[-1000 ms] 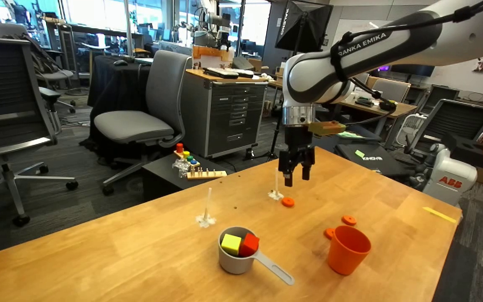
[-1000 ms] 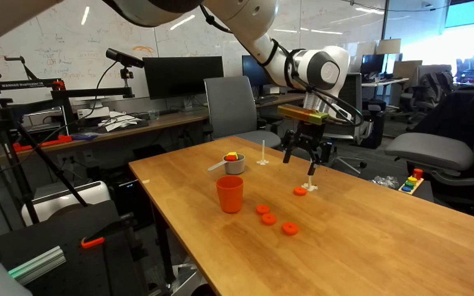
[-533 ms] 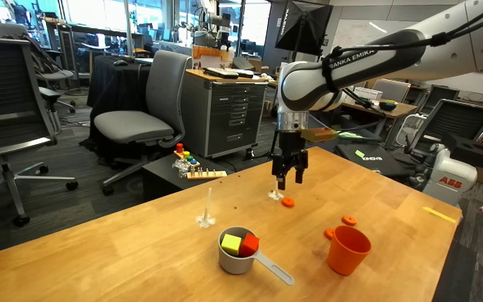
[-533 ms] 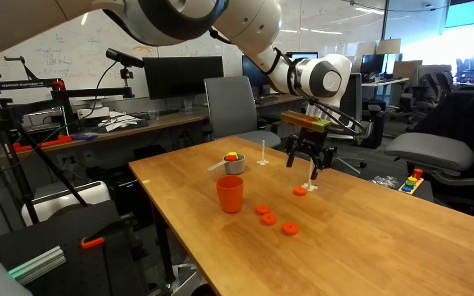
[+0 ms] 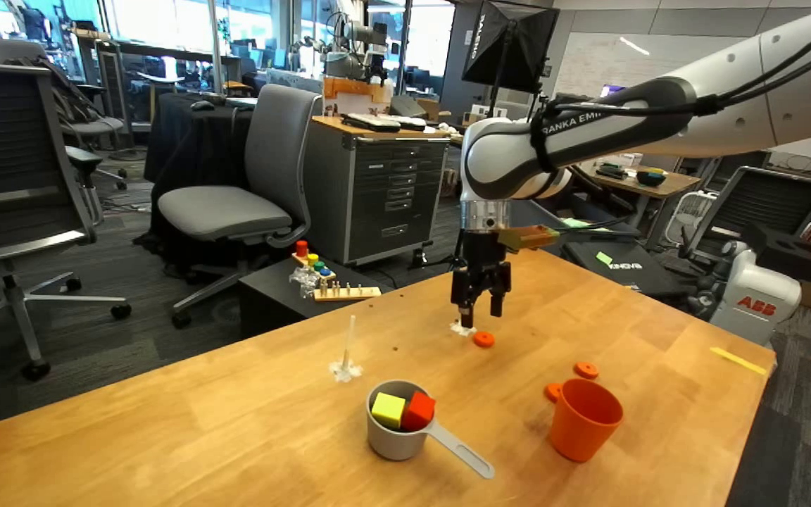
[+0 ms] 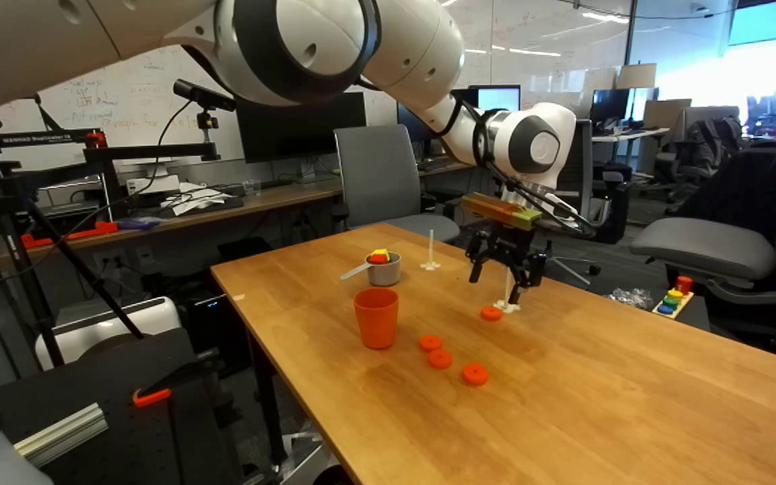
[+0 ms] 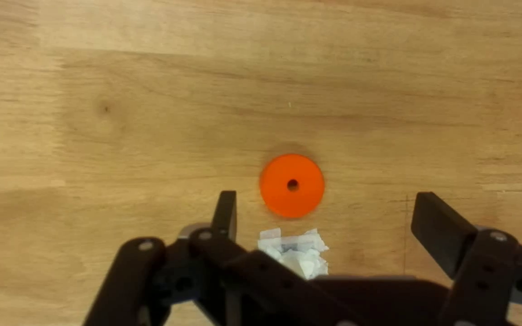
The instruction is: Put the three blocks in the gray cup then put the orange disks in the orange cup
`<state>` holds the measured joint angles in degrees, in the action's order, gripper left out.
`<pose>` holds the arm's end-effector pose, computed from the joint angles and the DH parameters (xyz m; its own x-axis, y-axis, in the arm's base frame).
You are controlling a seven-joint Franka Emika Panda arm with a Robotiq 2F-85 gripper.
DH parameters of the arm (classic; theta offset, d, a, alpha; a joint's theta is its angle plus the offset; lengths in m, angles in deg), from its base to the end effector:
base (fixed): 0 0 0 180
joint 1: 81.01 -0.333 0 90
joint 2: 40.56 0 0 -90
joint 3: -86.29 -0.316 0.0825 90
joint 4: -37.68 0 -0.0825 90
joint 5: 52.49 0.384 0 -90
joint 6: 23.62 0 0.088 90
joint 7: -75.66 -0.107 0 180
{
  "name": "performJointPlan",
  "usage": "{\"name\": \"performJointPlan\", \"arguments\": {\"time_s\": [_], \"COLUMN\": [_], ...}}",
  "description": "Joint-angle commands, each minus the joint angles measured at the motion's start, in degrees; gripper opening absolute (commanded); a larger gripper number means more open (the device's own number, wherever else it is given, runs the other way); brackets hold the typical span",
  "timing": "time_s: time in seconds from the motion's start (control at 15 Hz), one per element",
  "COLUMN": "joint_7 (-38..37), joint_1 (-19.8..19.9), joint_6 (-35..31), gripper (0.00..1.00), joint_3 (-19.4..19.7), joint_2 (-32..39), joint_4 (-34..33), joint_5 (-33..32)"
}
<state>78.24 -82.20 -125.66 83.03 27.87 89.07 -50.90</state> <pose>0.7484 0.0446 0.1252 0.9489 0.0949 -0.3010 0.0706 -0.9934 -0.0906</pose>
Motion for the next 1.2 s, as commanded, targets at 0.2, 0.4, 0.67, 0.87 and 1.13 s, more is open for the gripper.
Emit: {"name": "performJointPlan", "arguments": {"time_s": [0.2,0.4,0.67,0.87,1.13], "joint_7": [0.02,-0.04,0.02,0.07,0.22], "joint_1": [0.84,1.29,1.80,2.11,2.53], "joint_6": [3.60,4.02,4.46,4.72,4.52], "gripper": [1.00,1.00,1.00,0.66,0.33], "joint_3": [-0.68,-0.98,-0.96,-0.88,-0.92], "joint_2": [3.49,3.90,4.37,4.49,4.33], "joint_4": [-5.55,-5.71,-5.77,-5.71,-5.45], "joint_5": [1.71,1.95,2.74,2.91,3.28]}}
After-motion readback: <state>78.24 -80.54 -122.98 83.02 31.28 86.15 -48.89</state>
